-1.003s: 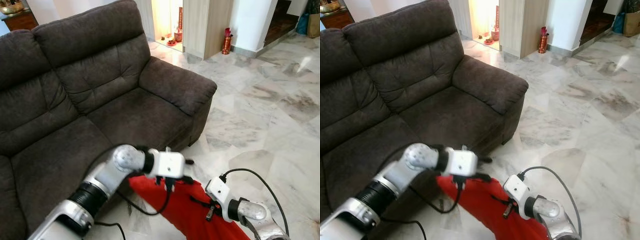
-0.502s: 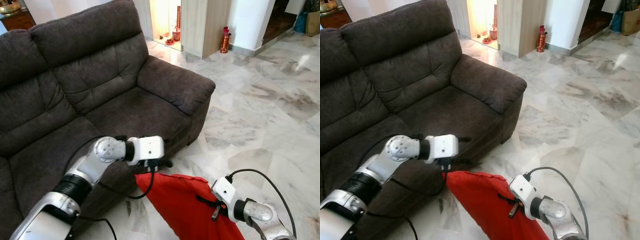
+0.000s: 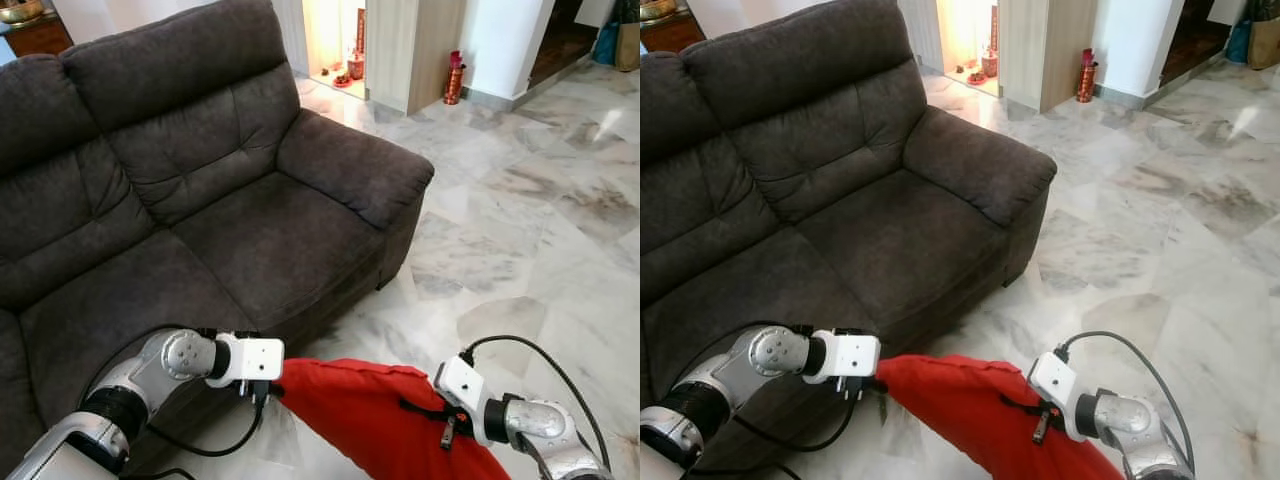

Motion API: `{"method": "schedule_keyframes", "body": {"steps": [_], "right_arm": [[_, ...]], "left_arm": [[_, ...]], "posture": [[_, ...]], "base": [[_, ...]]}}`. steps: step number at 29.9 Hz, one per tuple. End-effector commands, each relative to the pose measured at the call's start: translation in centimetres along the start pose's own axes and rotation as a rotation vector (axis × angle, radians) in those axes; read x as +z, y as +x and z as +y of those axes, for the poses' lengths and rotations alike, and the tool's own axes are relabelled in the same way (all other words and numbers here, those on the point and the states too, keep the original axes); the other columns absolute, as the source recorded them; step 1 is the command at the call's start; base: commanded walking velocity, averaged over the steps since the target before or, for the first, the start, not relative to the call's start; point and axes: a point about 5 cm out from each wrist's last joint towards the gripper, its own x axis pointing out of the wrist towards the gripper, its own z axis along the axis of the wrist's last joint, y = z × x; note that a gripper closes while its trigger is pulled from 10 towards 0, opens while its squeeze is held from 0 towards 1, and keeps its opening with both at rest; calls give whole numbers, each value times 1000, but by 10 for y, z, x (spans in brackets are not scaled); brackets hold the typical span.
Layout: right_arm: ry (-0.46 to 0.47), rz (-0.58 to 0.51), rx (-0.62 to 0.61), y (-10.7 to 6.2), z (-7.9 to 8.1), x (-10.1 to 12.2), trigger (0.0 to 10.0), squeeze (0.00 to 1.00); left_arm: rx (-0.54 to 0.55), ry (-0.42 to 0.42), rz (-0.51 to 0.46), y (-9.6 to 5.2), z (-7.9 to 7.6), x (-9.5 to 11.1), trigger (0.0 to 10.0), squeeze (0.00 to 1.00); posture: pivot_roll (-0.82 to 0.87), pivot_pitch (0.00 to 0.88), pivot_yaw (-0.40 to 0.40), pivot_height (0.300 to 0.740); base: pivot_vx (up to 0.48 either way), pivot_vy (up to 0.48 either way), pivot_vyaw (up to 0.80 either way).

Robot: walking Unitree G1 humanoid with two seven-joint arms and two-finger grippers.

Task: Move the pillow to the sofa from floor

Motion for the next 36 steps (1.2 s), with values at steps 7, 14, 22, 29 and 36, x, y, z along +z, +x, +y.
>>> {"method": "schedule_keyframes", "body": {"steps": [7,14,22,29,36], "right_arm": [[-70,-103,24,-4,-9,27,0,0],[-110,-159,-14,-5,-16,44,0,0],[-133,-211,-41,-6,-19,57,0,0],[-153,-228,-31,-5,-20,65,0,0],[-174,-238,-5,-5,-17,71,0,0]], "left_arm": [[-52,-45,102,-7,-23,-26,10000,0],[-24,-170,97,-1,-38,-31,10000,0],[-22,-225,83,4,-41,-29,10000,0],[8,-237,66,8,-35,-25,10000,0],[93,-237,29,7,-23,-20,10000,0]], "posture": [[13,104,78,740],[12,103,75,740],[8,103,72,740],[7,100,70,740],[6,98,68,740]], "base": [[0,0,0],[0,0,0],[0,0,0],[0,0,0],[0,0,0]]}}
